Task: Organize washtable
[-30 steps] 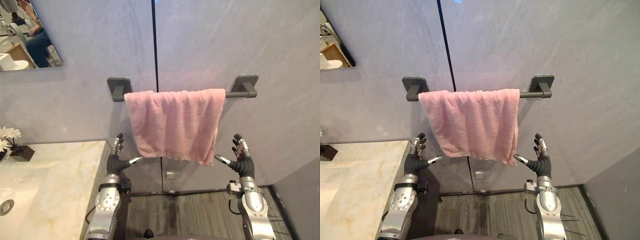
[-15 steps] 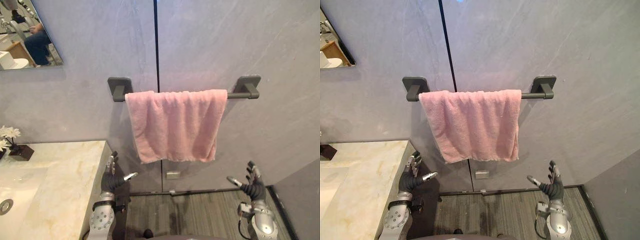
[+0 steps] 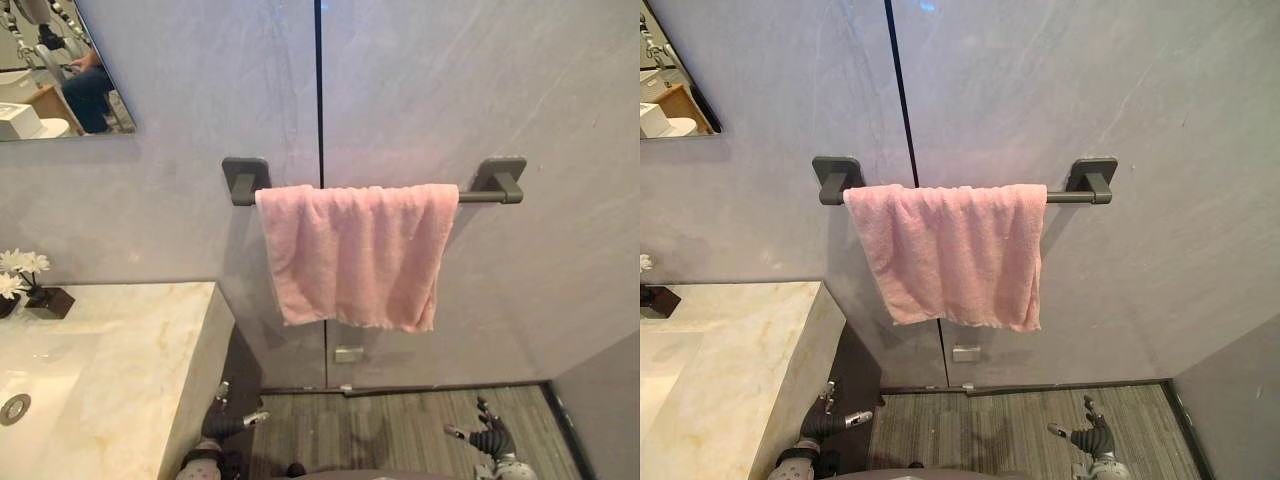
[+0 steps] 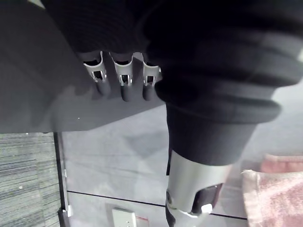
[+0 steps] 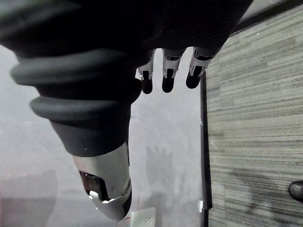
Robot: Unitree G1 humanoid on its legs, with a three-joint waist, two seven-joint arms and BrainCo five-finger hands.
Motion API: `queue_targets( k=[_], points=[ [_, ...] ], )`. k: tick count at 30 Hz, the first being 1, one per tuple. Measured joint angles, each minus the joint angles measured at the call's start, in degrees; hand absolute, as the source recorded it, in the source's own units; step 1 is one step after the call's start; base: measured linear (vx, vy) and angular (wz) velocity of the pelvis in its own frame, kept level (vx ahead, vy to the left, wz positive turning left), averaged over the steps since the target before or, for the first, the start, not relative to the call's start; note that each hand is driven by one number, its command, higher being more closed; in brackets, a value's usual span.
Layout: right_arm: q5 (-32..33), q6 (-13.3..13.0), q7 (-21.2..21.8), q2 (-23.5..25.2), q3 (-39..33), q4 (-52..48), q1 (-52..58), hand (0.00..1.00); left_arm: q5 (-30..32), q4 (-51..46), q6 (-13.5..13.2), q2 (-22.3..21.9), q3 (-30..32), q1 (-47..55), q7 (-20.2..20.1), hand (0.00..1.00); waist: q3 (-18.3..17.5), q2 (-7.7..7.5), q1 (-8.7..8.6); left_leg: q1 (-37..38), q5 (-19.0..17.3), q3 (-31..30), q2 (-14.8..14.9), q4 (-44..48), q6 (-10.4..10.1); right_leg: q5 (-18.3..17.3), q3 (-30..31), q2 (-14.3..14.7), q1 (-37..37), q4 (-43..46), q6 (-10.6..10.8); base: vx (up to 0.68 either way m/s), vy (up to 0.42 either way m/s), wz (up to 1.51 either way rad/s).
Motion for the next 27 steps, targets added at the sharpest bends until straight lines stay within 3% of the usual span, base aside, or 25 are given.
queue_targets(
  k=[4, 6, 8, 9, 10, 12, 13, 14, 15, 17, 19, 20, 21, 23, 24, 26, 27],
  points=[
    [0.0, 0.2, -0.2, -0.2, 2.4, 0.5, -0.6, 0.0, 0.0, 0.4, 0.0, -0.1, 0.0, -0.3, 0.3, 0.0, 0.4, -0.2, 0.36, -1.7, -0.1, 1.3, 0.1, 0.2, 0.0, -1.2, 0.4, 0.0, -3.1, 3.1, 0.0, -0.03, -0.011, -0.07],
    [0.0, 0.2, -0.2, 0.3, 3.3, 0.3, -1.3, 0.0, 0.0, 0.1, 0.0, -0.1, 0.2, -2.0, 0.7, 0.0, 1.3, -0.58, 0.75, -5.6, -0.7, 1.1, 0.0, 2.7, 0.5, -3.0, 1.5, -0.3, -7.8, 9.0, 0.9, -0.02, -0.009, 0.07],
    [0.1, 0.5, -0.3, 0.9, 4.2, 0.1, -2.7, 0.0, -0.1, 0.0, 0.0, -0.2, 0.6, -6.0, 1.9, 0.0, 2.7, -0.55, 1.47, -13.2, -2.0, -1.4, 1.0, 10.1, 0.9, -5.5, 5.6, 0.2, -14.2, 19.6, 1.2, -0.02, 0.015, 0.49],
    [0.1, 0.7, -0.3, 1.0, 4.7, -0.1, -2.6, 0.0, -0.1, 0.0, 0.0, -0.1, 0.5, -6.8, 2.2, 0.0, 3.0, -0.75, 1.33, -14.4, -2.0, -2.4, 1.0, 11.5, 0.9, -7.0, 6.6, 0.1, -14.9, 24.0, 1.3, 0.06, -0.07, 1.07],
    [0.1, 1.2, -0.3, 1.7, 4.9, -0.5, -1.5, 0.0, -0.1, -0.1, 0.0, -0.1, 0.6, -7.9, 2.8, 0.0, 2.7, -1.52, 1.55, -17.6, -2.2, -5.2, 0.6, 15.2, 0.8, -9.7, 9.6, -0.4, -14.4, 32.8, 2.9, 0.07, -0.095, 0.97],
    [0.4, 1.1, -0.3, 2.2, 4.9, -2.7, -1.2, 0.0, -0.1, -0.6, 0.0, -0.2, 1.1, -7.8, 3.2, 0.0, 2.8, -2.06, 2.07, -21.3, -2.2, -5.9, 0.5, 18.9, 0.8, -11.4, 12.6, -1.1, -12.2, 36.3, 4.3, -0.01, -0.18, 0.73],
    [0.6, 1.0, -0.4, 2.1, 4.9, -4.3, -1.5, 0.0, -0.2, -0.7, 0.0, -0.7, 1.1, -7.8, 3.8, 0.0, 3.2, -2.84, 3.35, -23.1, -2.2, -5.8, 0.4, 21.0, 0.8, -11.5, 14.4, -2.0, -9.2, 33.9, 3.8, -0.21, -0.383, 0.49],
    [0.7, 0.9, -0.8, 1.7, 4.8, -4.8, -2.5, 0.0, -0.2, -0.8, 0.0, -0.8, 1.2, -7.6, 4.0, 0.0, 3.4, -3.01, 4.43, -25.6, -1.6, -5.8, 0.6, 23.0, -0.1, -13.7, 15.5, -2.4, -4.6, 25.8, 2.8, -0.19, -0.299, 0.32],
    [0.9, 0.9, -1.1, 1.5, 4.8, -4.8, -3.0, 0.0, -0.3, -0.9, 0.0, -1.2, 1.6, -7.6, 4.0, 0.0, 3.5, -2.72, 4.8, -26.2, -1.0, -5.9, 1.1, 23.0, -0.9, -14.7, 15.1, -2.0, -3.9, 23.8, 2.1, -0.28, -0.312, 0.32],
    [1.4, 0.9, -1.6, 1.4, 4.9, -4.8, -3.8, 0.0, -0.9, -4.2, -0.1, -3.0, 1.5, -5.1, 4.0, 0.0, 3.7, -0.76, 4.98, -27.4, 2.8, -7.9, 4.7, 20.2, -4.1, -18.3, 11.5, 1.7, -2.4, 18.7, -0.8, -0.39, -0.343, 0.42],
    [1.9, 0.9, -2.1, 0.8, 4.8, -4.6, -3.8, 0.0, -1.5, -4.7, -0.1, -4.1, 0.8, -4.9, 4.0, 0.0, 4.7, 0.64, 4.35, -26.9, 6.8, -6.7, 7.1, 15.1, -3.3, -18.7, 8.2, 4.5, -2.9, 18.7, -3.5, -0.42, -0.315, 0.74],
    [2.2, 1.0, -2.6, 0.7, 4.6, -3.9, -4.0, 0.0, -1.7, -4.7, 0.0, -4.3, 0.3, -5.3, 3.9, 0.0, 5.7, 0.85, 3.97, -26.6, 4.9, -3.2, 8.9, 14.4, -1.7, -18.4, 5.4, 5.2, -3.0, 18.9, -4.6, -0.47, -0.289, 1.23],
    [2.4, 1.2, -3.1, 1.0, 4.2, -3.6, -3.8, 0.0, -1.8, -4.7, 0.1, -4.2, -0.7, -5.4, 3.9, 0.0, 7.1, -0.51, 3.08, -28.1, 1.4, 0.6, 9.8, 24.1, -1.8, -18.0, 2.1, 4.4, -3.0, 20.0, -5.8, -0.33, -0.187, 0.99],
    [2.5, 1.2, -3.1, 0.7, 4.3, -3.6, -2.8, 0.0, -1.8, -4.8, 0.1, -4.3, -0.9, -4.9, 3.8, 0.0, 6.8, -1.39, 3.12, -28.0, -1.9, 1.5, 9.6, 33.1, -1.8, -17.2, 0.6, 3.6, -3.7, 19.9, -6.5, -0.28, -0.146, 0.63],
    [2.9, 1.1, -3.0, 0.3, 4.3, -2.9, -2.7, 0.0, -1.9, -4.7, 0.1, -4.1, -0.8, -4.9, 3.8, 0.0, 6.0, -0.75, 2.92, -26.4, -7.6, 1.7, 10.1, 40.2, -1.5, -15.8, -0.8, 3.2, -5.4, 19.6, -6.4, -0.25, -0.079, 0.42],
    [2.9, 1.1, -3.0, -0.1, 4.2, -1.2, -2.7, 0.0, -1.9, -4.5, 0.0, -4.0, -0.8, -5.2, 3.8, 0.0, 5.3, 0.18, 2.84, -23.1, -11.0, 2.3, 11.3, 41.6, -1.8, -14.7, -2.1, 3.1, -6.4, 19.5, -6.2, -0.21, -0.007, 0.5],
    [2.9, 1.1, -2.8, -0.2, 3.6, 0.7, -2.9, 0.0, -1.9, -4.2, 0.0, -4.0, -0.7, -5.7, 3.8, 0.0, 4.6, 1.35, 2.24, -19.0, -14.4, 3.9, 13.1, 39.9, -2.6, -13.6, -4.8, 2.9, -7.3, 18.8, -6.0, -0.15, 0.052, 0.73]
  ],
)
